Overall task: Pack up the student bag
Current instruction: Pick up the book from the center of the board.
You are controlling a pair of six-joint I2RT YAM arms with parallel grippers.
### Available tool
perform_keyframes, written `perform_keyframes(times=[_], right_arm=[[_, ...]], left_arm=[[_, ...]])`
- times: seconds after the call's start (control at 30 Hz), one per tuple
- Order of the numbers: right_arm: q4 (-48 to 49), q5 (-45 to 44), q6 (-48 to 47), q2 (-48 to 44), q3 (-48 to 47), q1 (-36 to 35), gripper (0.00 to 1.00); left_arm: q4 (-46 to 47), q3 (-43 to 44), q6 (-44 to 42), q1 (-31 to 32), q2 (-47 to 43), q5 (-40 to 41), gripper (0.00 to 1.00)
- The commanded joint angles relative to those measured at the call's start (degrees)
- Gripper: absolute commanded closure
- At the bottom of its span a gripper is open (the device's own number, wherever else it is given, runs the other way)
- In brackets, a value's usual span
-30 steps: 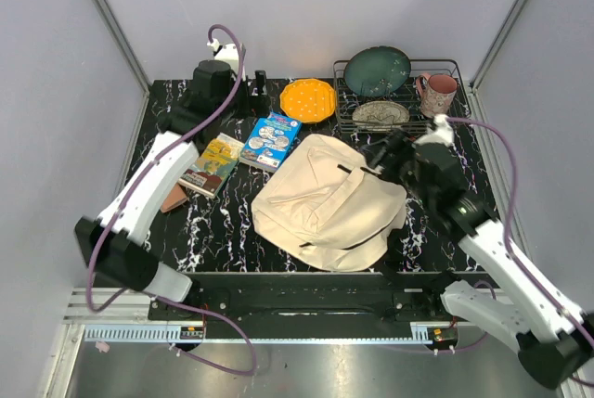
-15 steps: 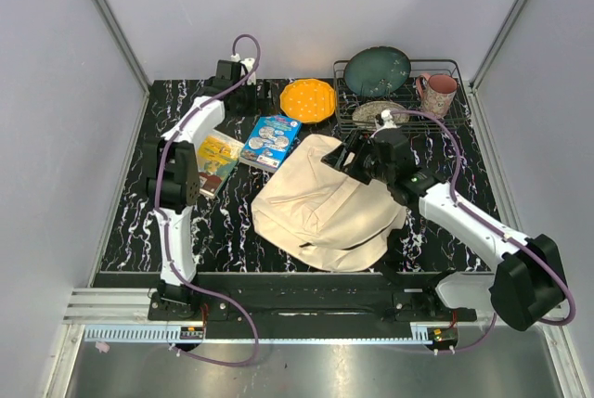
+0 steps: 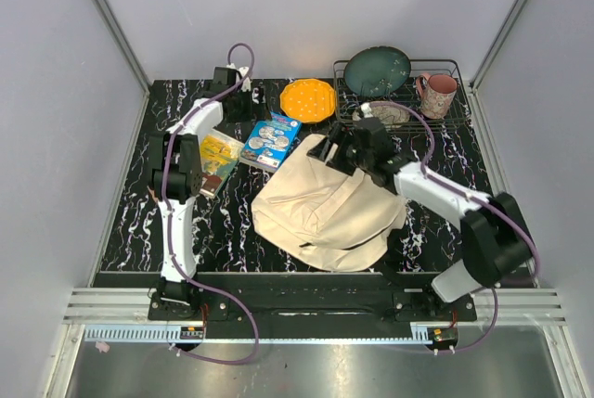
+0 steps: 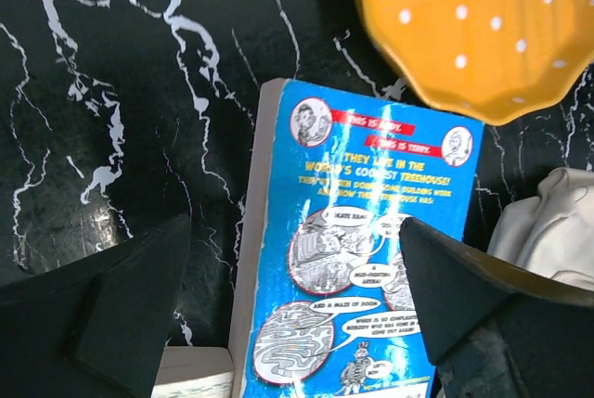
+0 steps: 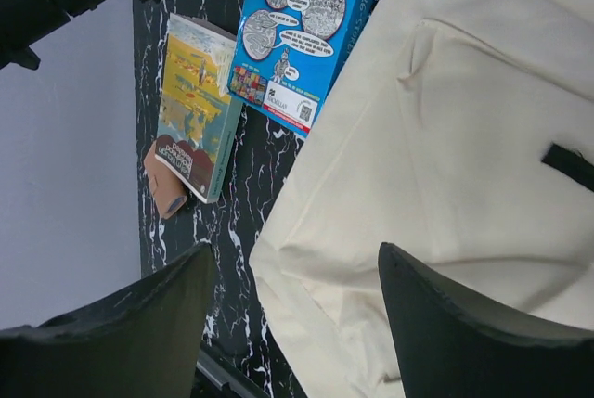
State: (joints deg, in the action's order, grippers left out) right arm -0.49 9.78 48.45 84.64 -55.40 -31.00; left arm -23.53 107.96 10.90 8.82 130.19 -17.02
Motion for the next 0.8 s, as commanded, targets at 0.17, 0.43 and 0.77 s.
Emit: perform_keyframes(times=[0.17,0.43,0.77], right_arm=[[3.0,1.6,-1.9,13.4,-15.9,-0.1,0.24],[-0.9,0.5,-0.4,21.9,-24.0,-0.1,0.25],[-12.1,-3.0,0.9,40.7,-46.0,0.9,0.27]], left_arm=[[2.7,-1.3,0.1,-1.6,1.8,-11.2,0.01],[-1.2,0.4,0.6,-1.6,3.8,-14.4,0.07],[5.7,-8.6,3.9,-1.6,1.3,-16.5,0.11]])
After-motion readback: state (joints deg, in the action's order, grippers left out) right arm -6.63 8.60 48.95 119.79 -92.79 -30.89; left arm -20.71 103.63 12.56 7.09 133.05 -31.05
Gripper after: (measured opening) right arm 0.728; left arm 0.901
